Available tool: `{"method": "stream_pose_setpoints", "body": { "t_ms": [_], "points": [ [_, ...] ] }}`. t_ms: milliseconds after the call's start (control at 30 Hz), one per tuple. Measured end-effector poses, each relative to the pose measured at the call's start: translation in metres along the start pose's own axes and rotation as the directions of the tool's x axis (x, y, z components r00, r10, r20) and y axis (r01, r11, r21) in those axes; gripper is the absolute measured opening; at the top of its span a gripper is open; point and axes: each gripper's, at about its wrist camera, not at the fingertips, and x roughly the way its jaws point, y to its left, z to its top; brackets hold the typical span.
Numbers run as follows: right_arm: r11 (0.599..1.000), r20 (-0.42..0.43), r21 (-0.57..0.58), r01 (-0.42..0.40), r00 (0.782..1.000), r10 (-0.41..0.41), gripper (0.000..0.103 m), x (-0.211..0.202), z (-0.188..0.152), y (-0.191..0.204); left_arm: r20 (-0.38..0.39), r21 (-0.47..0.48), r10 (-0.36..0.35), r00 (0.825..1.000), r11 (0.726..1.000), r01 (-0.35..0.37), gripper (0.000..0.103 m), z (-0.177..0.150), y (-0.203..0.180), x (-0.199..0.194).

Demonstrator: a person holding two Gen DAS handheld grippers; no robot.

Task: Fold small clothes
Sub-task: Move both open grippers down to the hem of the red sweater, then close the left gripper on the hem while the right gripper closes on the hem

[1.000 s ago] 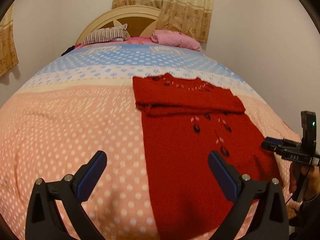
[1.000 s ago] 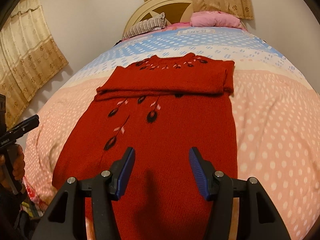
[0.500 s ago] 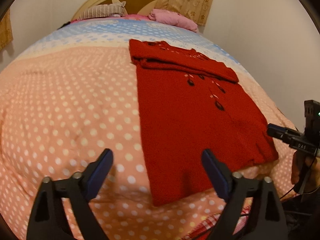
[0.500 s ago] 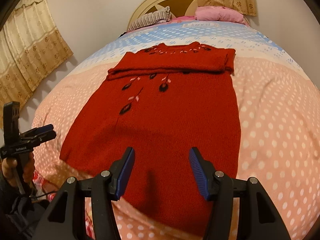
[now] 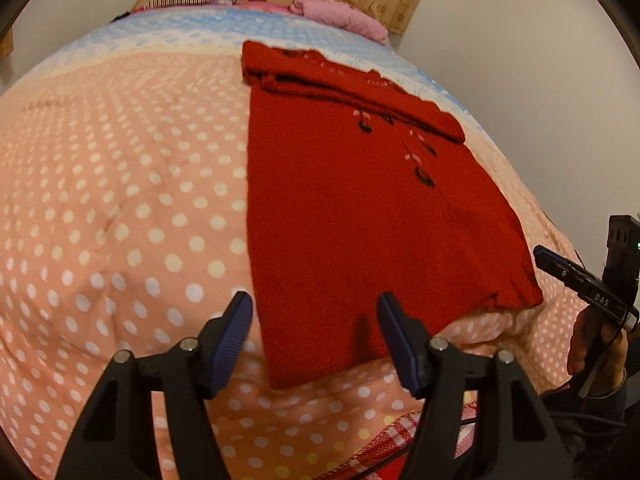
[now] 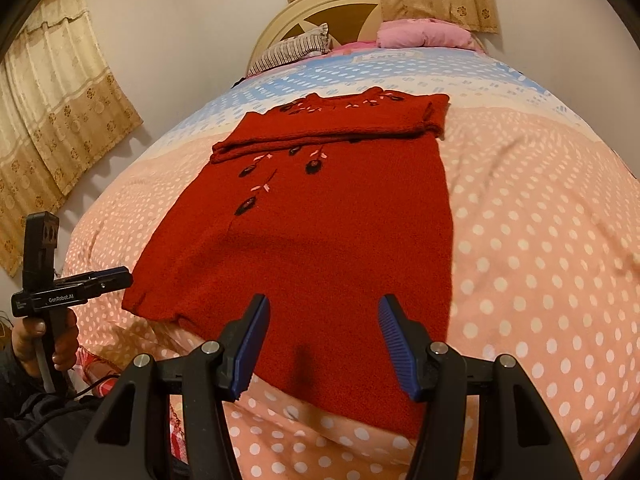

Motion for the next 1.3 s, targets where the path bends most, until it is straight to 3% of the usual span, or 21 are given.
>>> {"method": "stream_pose_setpoints", "body": {
  "t_ms": [267,300,400,667,800,967,1033,1067,1233,1300],
  "points": [
    [1.0,0.006,0.004,-0.001,1.0,0.001,0.058,-0.004,-0.007,-0.005,-0.003,0.027,0.036,0.999,0.999,-0.036,0.064,-0.003,-0.006,0.005],
    [1.0,0.008,0.007,-0.001,1.0,0.001,0.058,-0.005,-0.007,-0.006,0.001,0.044,0.053,0.999,0.998,-0.053,0.055,-0.004,-0.007,0.005],
    [1.0,0.006,0.023,-0.001,1.0,0.0,0.058,-0.006,-0.009,-0.011,0.03,0.098,0.101,0.994,0.99,-0.104,0.009,-0.006,-0.007,0.006],
    [0.998,0.003,0.059,0.027,1.0,-0.027,0.058,-0.014,-0.017,-0.027,0.097,0.072,0.049,0.994,0.996,-0.056,0.008,0.007,0.014,-0.031],
    [0.995,-0.009,0.094,0.03,1.0,-0.029,0.058,-0.013,-0.021,-0.037,0.07,0.067,0.052,0.996,0.996,-0.057,0.009,0.003,0.015,-0.022],
    [0.995,-0.045,0.101,0.018,0.999,-0.013,0.058,-0.008,-0.028,-0.038,0.021,0.055,0.095,0.995,0.994,-0.096,0.023,-0.006,0.013,-0.002],
    [0.996,-0.051,0.089,0.014,0.999,-0.009,0.058,-0.007,-0.031,-0.037,0.023,0.051,0.075,0.997,0.996,-0.077,0.041,-0.006,0.013,-0.004],
    [0.995,-0.065,0.097,0.019,0.998,-0.013,0.058,-0.004,-0.033,-0.039,0.024,0.053,0.072,0.997,0.996,-0.073,0.043,-0.007,0.013,-0.004],
    [0.99,-0.072,0.138,-0.005,0.997,0.015,0.058,-0.005,-0.039,-0.045,0.032,0.059,0.082,0.996,0.995,-0.084,0.049,-0.008,0.008,-0.002],
    [0.99,-0.072,0.139,-0.01,0.997,0.02,0.05,-0.004,-0.039,-0.045,0.046,0.056,0.089,0.995,0.994,-0.092,0.049,-0.009,0.008,-0.002]
  ]
}}
